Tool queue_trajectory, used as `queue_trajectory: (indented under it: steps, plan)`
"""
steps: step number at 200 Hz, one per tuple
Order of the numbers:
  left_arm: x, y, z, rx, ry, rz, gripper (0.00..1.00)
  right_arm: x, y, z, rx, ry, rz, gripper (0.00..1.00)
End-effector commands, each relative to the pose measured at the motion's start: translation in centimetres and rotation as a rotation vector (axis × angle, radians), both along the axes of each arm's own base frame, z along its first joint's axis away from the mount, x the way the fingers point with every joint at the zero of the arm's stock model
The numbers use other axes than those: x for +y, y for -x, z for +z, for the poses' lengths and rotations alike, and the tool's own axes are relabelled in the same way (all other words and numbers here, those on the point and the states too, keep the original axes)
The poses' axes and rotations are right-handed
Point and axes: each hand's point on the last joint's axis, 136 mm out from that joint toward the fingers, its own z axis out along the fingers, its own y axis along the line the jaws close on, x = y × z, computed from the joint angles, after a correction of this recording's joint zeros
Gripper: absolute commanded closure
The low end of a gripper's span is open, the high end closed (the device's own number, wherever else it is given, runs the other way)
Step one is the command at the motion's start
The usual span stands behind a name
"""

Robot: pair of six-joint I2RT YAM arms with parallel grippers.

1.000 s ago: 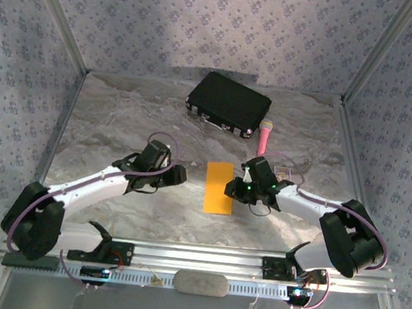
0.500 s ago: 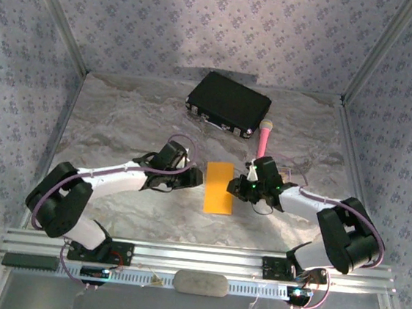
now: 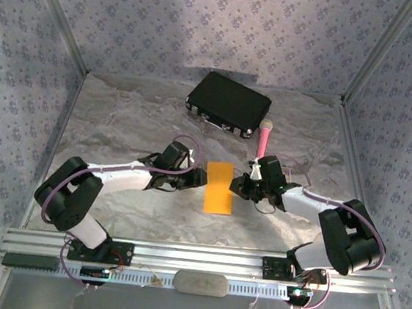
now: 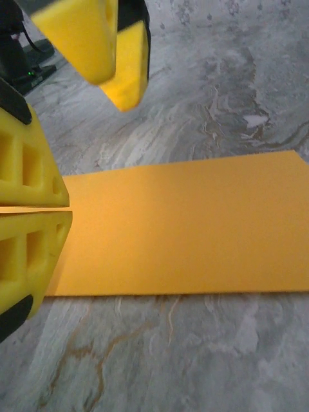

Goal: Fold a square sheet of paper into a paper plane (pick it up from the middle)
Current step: Turn over the paper at the center of the table.

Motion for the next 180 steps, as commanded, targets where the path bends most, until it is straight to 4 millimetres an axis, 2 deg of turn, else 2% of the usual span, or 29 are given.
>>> queue_trajectory:
  steps: [1, 43, 71, 98, 180]
  plan:
    - [-1.7, -0.7, 1.0, -0.008, 0.048, -0.03, 0.5, 0.6, 0.3, -0.2, 0.025, -0.032, 0.031, 0.89]
    - [-2.4, -1.0, 0.8, 0.003, 0.05, -0.041, 0.49, 0.8, 0.7, -2.3, 0.089, -0.041, 0.051, 0.88]
    - [-2.4, -0.9, 0.3, 0.017, 0.035, -0.051, 0.49, -0.5, 1.8, -5.3, 0.169, 0.058, 0.034, 0.89]
    - [-2.5, -0.8, -0.2, 0.039, 0.025, -0.057, 0.49, -1.4, 2.9, -6.8, 0.213, 0.094, 0.018, 0.89]
    - [-3.3, -0.3, -2.6, 0.126, -0.004, -0.062, 0.58, -1.7, 3.2, -7.1, 0.22, 0.09, 0.009, 0.9]
